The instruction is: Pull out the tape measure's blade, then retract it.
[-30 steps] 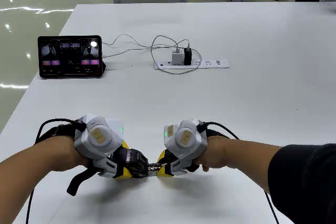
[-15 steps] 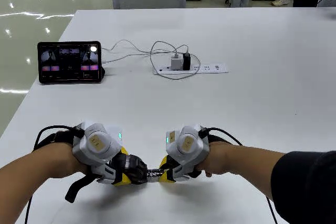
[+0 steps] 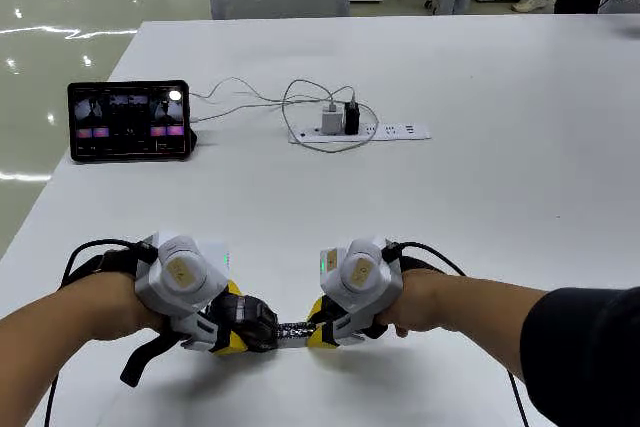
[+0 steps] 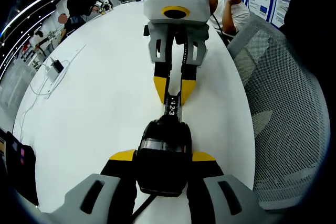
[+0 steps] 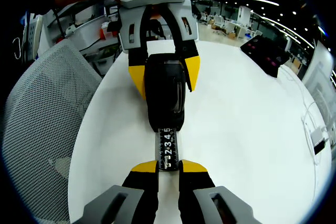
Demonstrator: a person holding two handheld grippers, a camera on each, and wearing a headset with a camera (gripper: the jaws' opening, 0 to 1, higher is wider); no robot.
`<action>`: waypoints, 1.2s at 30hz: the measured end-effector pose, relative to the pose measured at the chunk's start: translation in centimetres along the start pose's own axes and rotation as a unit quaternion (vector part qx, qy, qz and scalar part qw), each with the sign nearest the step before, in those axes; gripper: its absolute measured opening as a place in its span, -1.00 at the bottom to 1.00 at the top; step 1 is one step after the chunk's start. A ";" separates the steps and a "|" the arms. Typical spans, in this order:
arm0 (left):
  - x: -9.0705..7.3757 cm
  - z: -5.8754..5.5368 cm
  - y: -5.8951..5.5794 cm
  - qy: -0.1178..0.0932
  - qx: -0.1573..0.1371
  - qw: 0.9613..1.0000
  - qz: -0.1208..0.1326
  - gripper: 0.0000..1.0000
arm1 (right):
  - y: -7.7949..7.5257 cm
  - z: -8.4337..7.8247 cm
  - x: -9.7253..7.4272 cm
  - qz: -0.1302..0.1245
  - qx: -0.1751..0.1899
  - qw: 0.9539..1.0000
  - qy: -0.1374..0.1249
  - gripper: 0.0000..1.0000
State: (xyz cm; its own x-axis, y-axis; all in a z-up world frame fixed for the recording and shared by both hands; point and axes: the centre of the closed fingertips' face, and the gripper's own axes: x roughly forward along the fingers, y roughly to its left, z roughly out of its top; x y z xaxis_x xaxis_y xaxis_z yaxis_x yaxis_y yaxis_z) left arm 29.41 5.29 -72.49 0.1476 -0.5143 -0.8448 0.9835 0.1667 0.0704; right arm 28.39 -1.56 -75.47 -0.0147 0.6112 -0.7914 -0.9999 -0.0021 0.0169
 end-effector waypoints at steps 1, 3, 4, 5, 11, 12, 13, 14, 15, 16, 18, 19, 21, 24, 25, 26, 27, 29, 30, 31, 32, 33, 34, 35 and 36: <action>0.0 0.0 0.0 -0.001 0.000 1.000 0.000 -0.38 | 0.0 -0.1 -0.1 0.000 0.000 1.000 0.001 -0.80; 0.0 0.0 0.0 0.000 0.001 1.000 0.001 -0.38 | 0.0 -0.2 -0.2 0.000 0.002 1.000 0.001 -0.80; 0.0 0.0 0.0 -0.001 0.000 1.000 0.002 -0.38 | 0.0 -0.2 -0.2 0.000 0.002 1.000 0.001 -0.80; 0.0 0.0 0.0 -0.001 0.000 1.000 0.002 -0.38 | 0.0 -0.3 -0.3 0.000 0.004 1.000 0.001 -0.80; 0.0 -0.1 0.0 -0.001 0.000 1.000 0.001 -0.38 | -0.1 -0.6 -0.4 -0.002 0.006 1.000 0.001 -0.80; 0.0 -0.1 0.0 -0.001 0.000 1.000 0.001 -0.38 | -0.1 -0.7 -0.5 -0.002 0.008 1.000 0.001 -0.80; 0.0 -0.1 0.0 -0.001 0.000 1.000 0.001 -0.38 | 0.0 -0.7 -0.5 -0.002 0.008 1.000 0.001 -0.80; 0.0 -0.1 0.0 -0.001 0.000 1.000 0.001 -0.38 | 0.0 -0.8 -0.5 -0.003 0.008 1.000 0.002 -0.80; 0.0 -0.1 0.0 -0.001 0.000 1.000 0.001 -0.38 | 0.0 -0.8 -0.6 -0.003 0.008 1.000 0.001 -0.80; 0.0 -0.1 0.0 -0.001 0.000 1.000 0.001 -0.38 | 0.0 -0.9 -0.6 -0.003 0.009 1.000 0.001 -0.80; 0.0 -0.1 0.0 -0.001 -0.001 1.000 0.002 -0.38 | 0.1 -1.1 -0.7 -0.004 0.009 1.000 0.001 -0.80; 0.0 -0.1 0.0 -0.001 -0.001 1.000 0.002 -0.38 | 0.1 -1.1 -0.8 -0.003 0.007 1.000 0.001 -0.80; 0.0 -0.1 0.0 -0.001 -0.002 1.000 0.001 -0.38 | 0.1 -1.3 -0.9 -0.003 0.005 1.000 0.003 -0.80; 0.0 -0.1 -0.1 -0.001 -0.001 1.000 0.002 -0.38 | 0.1 -1.5 -1.0 -0.003 0.007 1.000 0.004 -0.80; 0.0 -0.1 -0.1 -0.001 -0.001 1.000 0.002 -0.38 | 0.1 -1.5 -1.0 -0.004 0.007 1.000 0.004 -0.80; 0.0 -0.1 0.0 -0.001 -0.001 1.000 0.002 -0.38 | 0.1 -1.6 -1.1 -0.004 0.007 1.000 0.005 -0.80; 0.0 -0.1 0.0 0.000 -0.002 1.000 0.002 -0.38 | 0.2 -1.7 -1.1 -0.004 0.006 1.000 0.005 -0.80; 0.0 -0.1 0.0 0.000 -0.002 1.000 0.002 -0.38 | 0.2 -1.8 -1.2 -0.004 0.006 1.000 0.006 -0.80; 0.0 -0.1 0.0 0.000 -0.002 1.000 0.002 -0.38 | 0.2 -1.8 -1.2 -0.005 0.005 1.000 0.006 -0.80; 0.0 -0.1 -0.1 0.000 -0.003 1.000 0.002 -0.38 | 0.2 -2.0 -1.3 -0.006 0.006 1.000 0.006 -0.80; 0.0 -0.1 -0.1 0.000 -0.002 1.000 0.002 -0.38 | 0.2 -2.0 -1.3 -0.006 0.007 1.000 0.006 -0.80; 0.0 0.0 -0.1 0.000 -0.002 1.000 0.002 -0.38 | 0.3 -2.1 -1.4 -0.006 0.008 1.000 0.006 -0.80; 0.0 0.0 -0.1 0.000 -0.002 1.000 0.002 -0.38 | 0.3 -2.1 -1.4 -0.007 0.008 1.000 0.005 -0.80; 0.0 0.0 -0.1 0.000 -0.002 1.000 0.002 -0.38 | 0.3 -2.2 -1.5 -0.007 0.009 1.000 0.005 -0.80; 0.0 0.0 -0.1 0.000 -0.002 1.000 0.003 -0.38 | 0.3 -2.2 -1.5 -0.007 0.010 1.000 0.005 -0.80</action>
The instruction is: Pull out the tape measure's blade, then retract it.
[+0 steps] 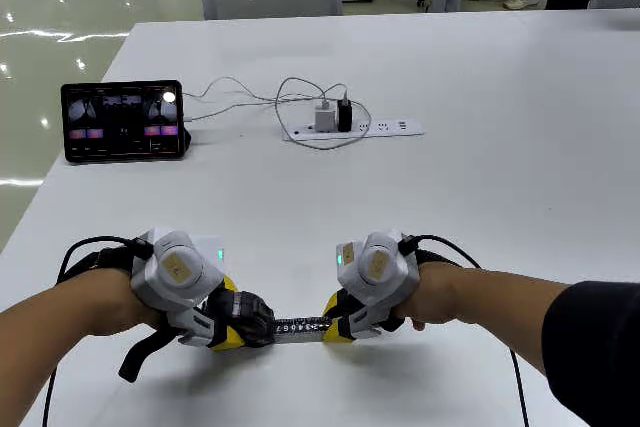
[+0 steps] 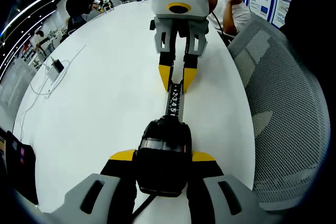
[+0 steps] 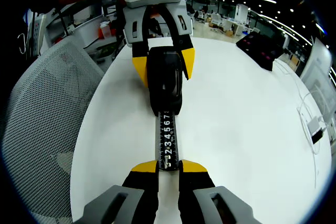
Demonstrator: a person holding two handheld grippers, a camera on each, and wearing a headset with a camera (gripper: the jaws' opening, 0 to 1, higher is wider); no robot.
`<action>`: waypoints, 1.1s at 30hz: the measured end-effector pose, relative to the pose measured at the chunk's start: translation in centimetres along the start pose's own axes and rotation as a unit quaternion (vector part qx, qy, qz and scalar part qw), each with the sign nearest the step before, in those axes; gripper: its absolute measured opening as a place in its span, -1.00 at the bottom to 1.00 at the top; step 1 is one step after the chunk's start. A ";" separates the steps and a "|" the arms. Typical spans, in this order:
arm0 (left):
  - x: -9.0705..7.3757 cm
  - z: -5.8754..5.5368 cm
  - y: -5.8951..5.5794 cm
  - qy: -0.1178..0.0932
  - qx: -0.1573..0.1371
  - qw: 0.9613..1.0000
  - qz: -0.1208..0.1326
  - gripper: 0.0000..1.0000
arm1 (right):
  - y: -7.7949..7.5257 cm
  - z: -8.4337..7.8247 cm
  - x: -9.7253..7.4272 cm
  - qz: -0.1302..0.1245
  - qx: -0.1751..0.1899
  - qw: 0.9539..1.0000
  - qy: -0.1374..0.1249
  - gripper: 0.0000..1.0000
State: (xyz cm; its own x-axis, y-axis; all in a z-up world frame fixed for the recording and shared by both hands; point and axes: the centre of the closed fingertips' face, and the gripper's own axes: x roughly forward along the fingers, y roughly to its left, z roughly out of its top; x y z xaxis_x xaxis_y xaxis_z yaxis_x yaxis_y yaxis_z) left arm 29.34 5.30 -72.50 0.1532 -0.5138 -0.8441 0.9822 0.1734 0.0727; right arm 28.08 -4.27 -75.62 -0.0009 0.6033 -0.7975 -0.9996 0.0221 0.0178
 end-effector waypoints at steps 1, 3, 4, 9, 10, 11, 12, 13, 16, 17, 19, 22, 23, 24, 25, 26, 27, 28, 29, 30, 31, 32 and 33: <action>0.0 0.0 0.0 0.000 0.000 1.000 0.000 -0.38 | 0.0 0.0 0.0 0.000 0.001 1.000 0.000 -0.80; 0.0 0.0 0.0 -0.001 -0.001 1.000 0.000 -0.38 | 0.0 -0.1 -0.1 0.000 -0.001 1.000 0.001 -0.80; 0.0 0.0 0.0 -0.001 -0.001 1.000 0.001 -0.38 | 0.0 -0.2 -0.1 0.000 -0.002 1.000 0.001 -0.80; 0.0 0.0 -0.1 0.001 -0.001 1.000 0.001 -0.38 | 0.1 -0.4 -0.3 0.000 -0.001 1.000 0.002 -0.80; 0.0 0.0 -0.1 0.001 -0.001 1.000 0.002 -0.38 | 0.0 -0.4 -0.4 0.001 -0.001 1.000 0.003 -0.80; 0.0 0.0 0.0 0.001 -0.001 1.000 0.002 -0.38 | 0.0 -0.4 -0.4 0.001 0.000 1.000 0.003 -0.81; 0.0 0.0 0.0 0.001 -0.001 1.000 0.002 -0.38 | 0.0 -0.5 -0.5 0.001 0.001 1.000 0.003 -0.81; 0.0 0.0 0.0 0.001 -0.001 1.000 0.002 -0.38 | 0.0 -0.5 -0.5 0.001 0.001 1.000 0.004 -0.80; 0.0 0.0 0.0 0.001 -0.003 1.000 0.003 -0.38 | 0.0 -0.6 -0.6 0.002 0.002 1.000 0.004 -0.80; 0.1 0.0 0.0 0.001 -0.002 1.000 0.003 -0.38 | 0.0 -0.7 -0.6 0.002 0.002 1.000 0.004 -0.80; 0.1 0.0 0.0 0.001 -0.004 1.000 0.003 -0.38 | 0.0 -0.7 -0.7 0.002 -0.001 1.000 0.004 -0.80; 0.1 0.1 0.0 -0.002 -0.006 1.000 0.005 -0.38 | -0.1 -0.9 -0.8 0.001 -0.001 1.000 0.004 -0.81; 0.1 0.0 0.0 -0.002 -0.006 1.000 0.005 -0.38 | -0.1 -1.0 -0.9 0.001 0.000 1.000 0.003 -0.81; 0.1 0.0 0.0 -0.002 -0.006 1.000 0.005 -0.38 | -0.1 -1.0 -1.0 0.001 0.000 1.000 0.004 -0.81; 0.1 0.1 0.0 -0.002 -0.006 1.000 0.005 -0.38 | -0.1 -1.1 -1.1 0.001 -0.001 1.000 0.004 -0.81; 0.1 0.1 0.0 -0.002 -0.006 1.000 0.005 -0.38 | -0.1 -1.1 -1.1 0.001 -0.001 1.000 0.004 -0.81; 0.1 0.1 0.0 -0.002 -0.006 1.000 0.005 -0.38 | -0.1 -1.2 -1.2 0.001 -0.002 1.000 0.006 -0.81; 0.1 0.1 0.0 -0.002 -0.006 1.000 0.005 -0.38 | -0.1 -1.2 -1.2 0.001 -0.004 1.000 0.007 -0.81; 0.1 0.1 0.0 -0.002 -0.006 1.000 0.005 -0.38 | -0.1 -1.3 -1.2 0.001 -0.002 1.000 0.007 -0.81; 0.1 0.1 0.0 -0.002 -0.006 1.000 0.005 -0.38 | -0.2 -1.4 -1.3 0.001 -0.001 1.000 0.007 -0.81; 0.1 0.1 0.0 -0.002 -0.007 1.000 0.005 -0.38 | -0.2 -1.4 -1.3 0.000 0.000 1.000 0.007 -0.81; 0.1 0.1 0.0 -0.002 -0.007 1.000 0.005 -0.38 | -0.2 -1.5 -1.4 0.000 0.001 1.000 0.007 -0.81; 0.1 0.1 0.0 -0.002 -0.007 1.000 0.005 -0.38 | -0.2 -1.5 -1.4 0.000 0.001 1.000 0.007 -0.81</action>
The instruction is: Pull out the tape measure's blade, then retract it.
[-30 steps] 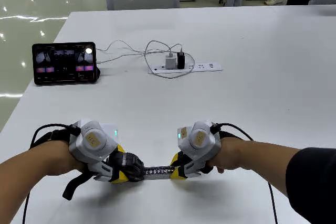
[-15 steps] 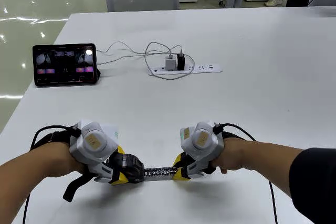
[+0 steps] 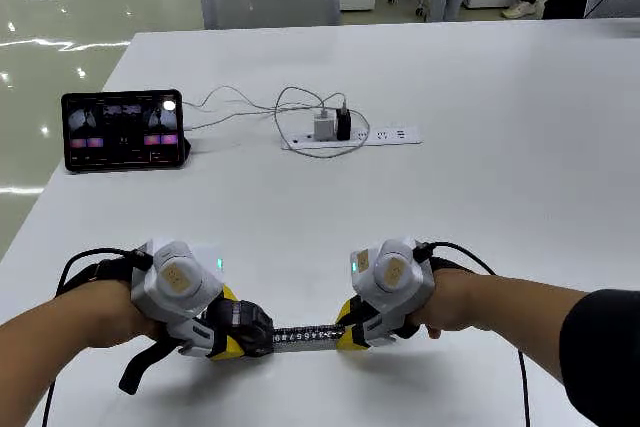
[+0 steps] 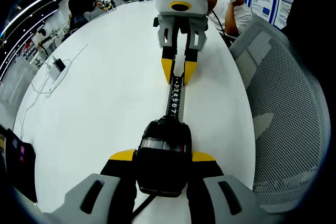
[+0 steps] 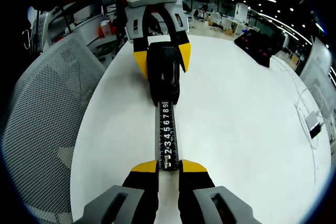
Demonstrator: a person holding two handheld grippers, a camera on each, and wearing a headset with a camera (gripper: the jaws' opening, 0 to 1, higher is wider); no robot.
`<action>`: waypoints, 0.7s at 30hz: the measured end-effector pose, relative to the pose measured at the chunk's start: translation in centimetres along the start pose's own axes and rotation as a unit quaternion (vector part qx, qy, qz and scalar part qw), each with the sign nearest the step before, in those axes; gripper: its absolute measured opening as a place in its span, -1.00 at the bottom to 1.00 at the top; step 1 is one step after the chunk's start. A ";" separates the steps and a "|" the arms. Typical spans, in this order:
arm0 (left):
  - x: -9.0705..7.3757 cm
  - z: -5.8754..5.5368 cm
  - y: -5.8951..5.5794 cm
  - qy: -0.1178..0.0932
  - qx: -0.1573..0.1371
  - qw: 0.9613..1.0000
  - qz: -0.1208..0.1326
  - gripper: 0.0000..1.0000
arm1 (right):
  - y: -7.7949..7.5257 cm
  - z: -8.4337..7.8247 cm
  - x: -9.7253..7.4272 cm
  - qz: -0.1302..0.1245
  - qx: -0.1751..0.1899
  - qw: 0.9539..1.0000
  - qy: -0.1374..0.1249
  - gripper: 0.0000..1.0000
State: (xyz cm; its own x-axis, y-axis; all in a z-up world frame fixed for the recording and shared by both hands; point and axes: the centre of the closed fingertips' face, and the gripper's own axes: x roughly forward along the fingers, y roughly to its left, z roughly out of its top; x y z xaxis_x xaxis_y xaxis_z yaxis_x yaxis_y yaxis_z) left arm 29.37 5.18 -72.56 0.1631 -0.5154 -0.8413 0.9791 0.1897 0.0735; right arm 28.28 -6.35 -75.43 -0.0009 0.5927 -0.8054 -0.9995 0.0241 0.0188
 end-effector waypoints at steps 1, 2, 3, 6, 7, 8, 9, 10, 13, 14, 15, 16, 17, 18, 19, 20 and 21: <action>0.0 0.0 0.0 0.000 0.000 1.000 0.000 -0.38 | 0.0 0.0 0.0 0.000 0.001 1.000 0.000 -0.81; 0.0 0.0 0.0 0.000 0.000 1.000 0.000 -0.38 | -0.1 -0.2 -0.1 -0.001 0.001 1.000 0.000 -0.81; 0.0 0.0 0.0 0.000 0.000 1.000 0.000 -0.38 | -0.1 -0.2 -0.1 -0.001 0.003 1.000 0.000 -0.81; 0.0 0.0 0.0 0.000 -0.001 1.000 0.000 -0.38 | -0.1 -0.5 -0.1 -0.003 0.005 1.000 0.000 -0.80; 0.0 0.0 0.0 0.000 -0.001 1.000 0.000 -0.38 | -0.1 -0.5 -0.3 -0.003 0.005 1.000 0.000 -0.81; 0.0 0.0 0.0 0.000 -0.001 1.000 0.000 -0.38 | -0.1 -0.6 -0.3 -0.003 0.006 1.000 0.000 -0.81; 0.0 0.0 0.0 0.000 -0.001 1.000 0.000 -0.38 | -0.1 -0.7 -0.4 -0.003 0.006 1.000 0.000 -0.81; 0.0 0.0 0.0 0.000 -0.001 1.000 0.000 -0.38 | -0.2 -0.8 -0.4 -0.004 0.005 1.000 0.000 -0.81; 0.0 0.0 0.0 0.000 -0.001 1.000 0.001 -0.38 | -0.2 -1.1 -0.6 -0.005 0.006 1.000 0.001 -0.81; 0.0 0.0 0.0 0.000 -0.001 1.000 0.001 -0.38 | -0.1 -1.3 -0.8 -0.004 0.007 1.000 0.002 -0.81; 0.0 0.0 0.0 0.000 -0.001 1.000 0.002 -0.38 | 0.0 -1.4 -0.9 -0.003 0.007 1.000 0.003 -0.81; 0.0 0.0 0.0 0.000 -0.001 1.000 0.002 -0.38 | 0.0 -1.4 -1.0 -0.003 0.007 1.000 0.003 -0.81; 0.0 0.0 0.0 0.000 -0.001 1.000 0.002 -0.38 | 0.0 -1.5 -1.0 -0.004 0.006 1.000 0.004 -0.81; 0.1 0.0 0.0 0.000 -0.001 1.000 0.003 -0.38 | 0.0 -1.6 -1.1 -0.004 0.006 1.000 0.005 -0.81; 0.1 0.0 0.0 0.000 -0.001 1.000 0.003 -0.38 | 0.1 -1.6 -1.2 -0.005 0.006 1.000 0.005 -0.81; 0.1 0.0 0.0 0.001 -0.001 1.000 0.003 -0.38 | 0.1 -1.7 -1.2 -0.005 0.006 1.000 0.005 -0.81; 0.1 0.0 0.0 0.001 -0.001 1.000 0.003 -0.38 | 0.1 -1.8 -1.3 -0.004 0.007 1.000 0.006 -0.81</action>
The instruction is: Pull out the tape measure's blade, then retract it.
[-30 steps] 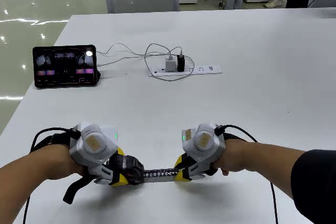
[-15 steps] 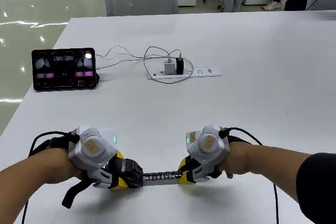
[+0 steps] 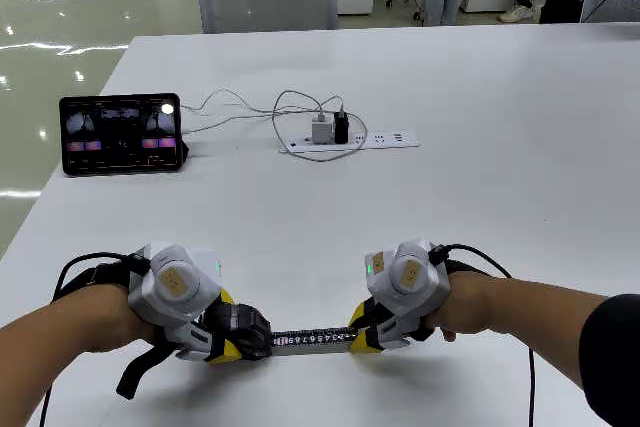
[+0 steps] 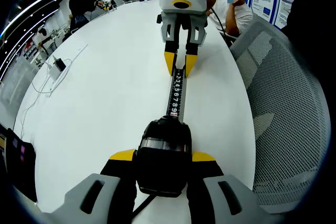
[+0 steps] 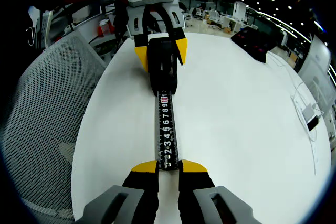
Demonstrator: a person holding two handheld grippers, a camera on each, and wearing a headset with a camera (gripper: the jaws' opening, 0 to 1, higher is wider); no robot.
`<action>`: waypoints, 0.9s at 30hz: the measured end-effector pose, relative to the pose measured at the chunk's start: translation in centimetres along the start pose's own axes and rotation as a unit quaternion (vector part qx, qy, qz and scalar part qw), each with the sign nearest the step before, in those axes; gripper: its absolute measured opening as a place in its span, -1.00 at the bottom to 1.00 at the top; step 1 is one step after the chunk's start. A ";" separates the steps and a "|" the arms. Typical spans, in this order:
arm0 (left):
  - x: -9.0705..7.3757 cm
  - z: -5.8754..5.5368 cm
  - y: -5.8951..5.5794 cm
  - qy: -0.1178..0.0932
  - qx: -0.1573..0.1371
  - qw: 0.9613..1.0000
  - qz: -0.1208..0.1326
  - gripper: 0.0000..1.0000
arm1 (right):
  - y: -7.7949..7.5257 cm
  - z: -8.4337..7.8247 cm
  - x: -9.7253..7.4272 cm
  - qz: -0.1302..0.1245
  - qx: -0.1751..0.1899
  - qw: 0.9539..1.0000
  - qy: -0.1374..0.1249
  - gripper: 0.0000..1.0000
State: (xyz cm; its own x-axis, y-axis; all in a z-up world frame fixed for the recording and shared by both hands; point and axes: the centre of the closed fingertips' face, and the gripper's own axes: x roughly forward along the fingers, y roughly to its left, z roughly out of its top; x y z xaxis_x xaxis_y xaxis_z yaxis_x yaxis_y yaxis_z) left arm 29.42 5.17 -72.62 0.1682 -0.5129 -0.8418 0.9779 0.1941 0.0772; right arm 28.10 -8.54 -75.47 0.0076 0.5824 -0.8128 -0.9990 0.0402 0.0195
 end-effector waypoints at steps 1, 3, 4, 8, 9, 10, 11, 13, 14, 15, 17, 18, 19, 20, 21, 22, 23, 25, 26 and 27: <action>0.0 0.0 0.0 0.000 0.000 1.000 0.000 -0.38 | 0.0 -0.1 0.0 -0.001 -0.001 1.000 0.000 -0.81; 0.0 0.0 0.0 0.000 0.000 1.000 0.000 -0.38 | 0.0 -0.3 -0.1 -0.001 0.000 1.000 0.001 -0.81; 0.0 0.0 0.0 0.000 0.000 1.000 0.000 -0.38 | -0.1 -0.3 -0.1 -0.002 -0.001 1.000 0.001 -0.81; 0.0 0.0 0.0 0.000 0.000 1.000 0.000 -0.38 | 0.0 -0.6 -0.3 -0.002 0.001 1.000 0.003 -0.81; 0.0 0.0 0.0 0.000 0.000 1.000 0.000 -0.38 | 0.0 -0.7 -0.3 -0.002 -0.001 1.000 0.003 -0.81; -0.1 0.0 0.0 0.000 -0.001 1.000 0.000 -0.38 | 0.0 -0.7 -0.3 -0.003 -0.001 1.000 0.003 -0.81; -0.1 0.0 0.0 0.000 -0.001 1.000 0.000 -0.38 | 0.0 -0.8 -0.3 -0.003 0.000 1.000 0.003 -0.81; -0.1 0.0 0.0 0.000 -0.001 1.000 0.000 -0.38 | 0.0 -0.9 -0.4 -0.003 0.000 1.000 0.004 -0.81; -0.1 0.0 0.0 0.000 -0.001 1.000 0.000 -0.38 | 0.0 -1.0 -0.5 -0.003 0.000 1.000 0.005 -0.81; -0.1 0.0 0.0 0.000 -0.001 1.000 0.000 -0.38 | 0.0 -1.1 -0.5 -0.003 0.000 1.000 0.006 -0.81; -0.1 0.0 0.0 -0.001 -0.002 1.000 0.000 -0.38 | 0.1 -1.2 -0.6 -0.003 0.001 1.000 0.007 -0.81; -0.1 0.0 0.0 -0.001 -0.002 1.000 0.000 -0.38 | 0.0 -1.3 -0.7 -0.003 0.001 1.000 0.007 -0.81; -0.1 0.0 0.0 -0.001 -0.002 1.000 0.000 -0.38 | 0.1 -1.3 -0.7 -0.003 0.001 1.000 0.007 -0.81; -0.1 0.0 0.0 -0.001 -0.002 1.000 0.001 -0.38 | 0.0 -1.4 -0.8 -0.003 0.002 1.000 0.007 -0.81; -0.1 0.0 0.0 -0.001 -0.002 1.000 0.001 -0.38 | 0.1 -1.5 -0.8 -0.003 0.002 1.000 0.008 -0.81; -0.1 0.0 0.0 -0.001 -0.002 1.000 0.001 -0.38 | 0.0 -1.5 -0.8 -0.003 0.002 1.000 0.008 -0.81; -0.1 0.0 0.0 -0.001 -0.002 1.000 0.001 -0.38 | 0.0 -1.6 -0.9 -0.003 0.003 1.000 0.007 -0.81; -0.1 0.0 0.0 -0.001 -0.002 1.000 0.001 -0.38 | 0.1 -1.7 -1.0 -0.003 0.001 1.000 0.008 -0.81; -0.1 0.0 0.0 -0.001 -0.002 1.000 0.001 -0.38 | 0.0 -1.8 -1.0 -0.004 -0.001 1.000 0.008 -0.81; -0.1 0.0 0.0 -0.001 -0.002 1.000 0.001 -0.38 | 0.0 -1.8 -1.1 -0.004 -0.002 1.000 0.008 -0.81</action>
State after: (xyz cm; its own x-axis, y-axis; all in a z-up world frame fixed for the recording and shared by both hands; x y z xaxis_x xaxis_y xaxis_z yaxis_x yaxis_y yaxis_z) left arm 29.41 5.17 -72.56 0.1706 -0.5136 -0.8409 0.9770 0.1990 0.0767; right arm 28.02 -10.61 -75.66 0.0150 0.5695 -0.8218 -0.9990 0.0423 0.0110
